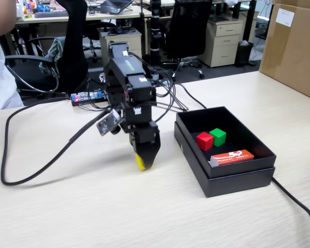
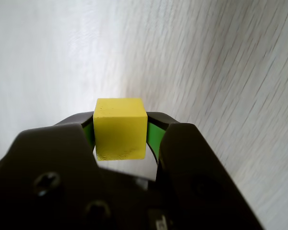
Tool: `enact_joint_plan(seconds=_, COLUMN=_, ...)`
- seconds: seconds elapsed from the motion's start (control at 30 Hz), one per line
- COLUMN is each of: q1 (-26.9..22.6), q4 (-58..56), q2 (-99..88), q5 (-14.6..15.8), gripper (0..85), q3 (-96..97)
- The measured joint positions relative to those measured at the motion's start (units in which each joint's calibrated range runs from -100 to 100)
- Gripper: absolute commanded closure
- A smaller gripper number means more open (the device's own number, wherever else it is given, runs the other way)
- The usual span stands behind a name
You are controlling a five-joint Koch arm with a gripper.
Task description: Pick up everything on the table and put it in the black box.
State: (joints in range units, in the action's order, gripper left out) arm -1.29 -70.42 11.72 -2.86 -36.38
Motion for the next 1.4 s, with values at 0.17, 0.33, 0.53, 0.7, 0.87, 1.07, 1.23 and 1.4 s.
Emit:
enact_joint_plan(seconds=0.17, q1=-3.81, q4=-0.46, q2=-11.78, q5=0.29, gripper=84.5, q3=0.00)
enact_joint_plan(seconds=0.33, q1=-12.89, q4=-0.77, q2=-16.70, q5=4.64, gripper=84.5, q3=-0.91)
enact_joint_plan(seconds=0.53, q1=-16.02, q4=-0.93, q2=-1.42, q5=7.77, gripper=84.3, q3=-8.85)
enact_joint_plan(seconds=0.7, q1=-16.12, q4=-0.93, q2=8.16, q5=8.74, gripper=71.6, q3=-10.13)
enact_joint_plan(seconds=0.87, q1=-16.02, q4=-0.93, q2=8.54, q5=9.08, gripper=48.8, q3=-10.68)
enact_joint_plan(seconds=1.07, q1=-16.02, q4=-0.93, q2=7.77, q5=9.33, gripper=38.7, q3=-10.68)
enact_joint_plan(seconds=1.23, q1=-15.87, q4=-0.93, q2=-1.17, q5=9.33, gripper=38.6, q3=-8.76)
enact_joint_plan(seconds=1.4, q1=-13.97, q4=-0.93, q2=-19.16, q5=9.33, gripper=37.8, q3=-6.21)
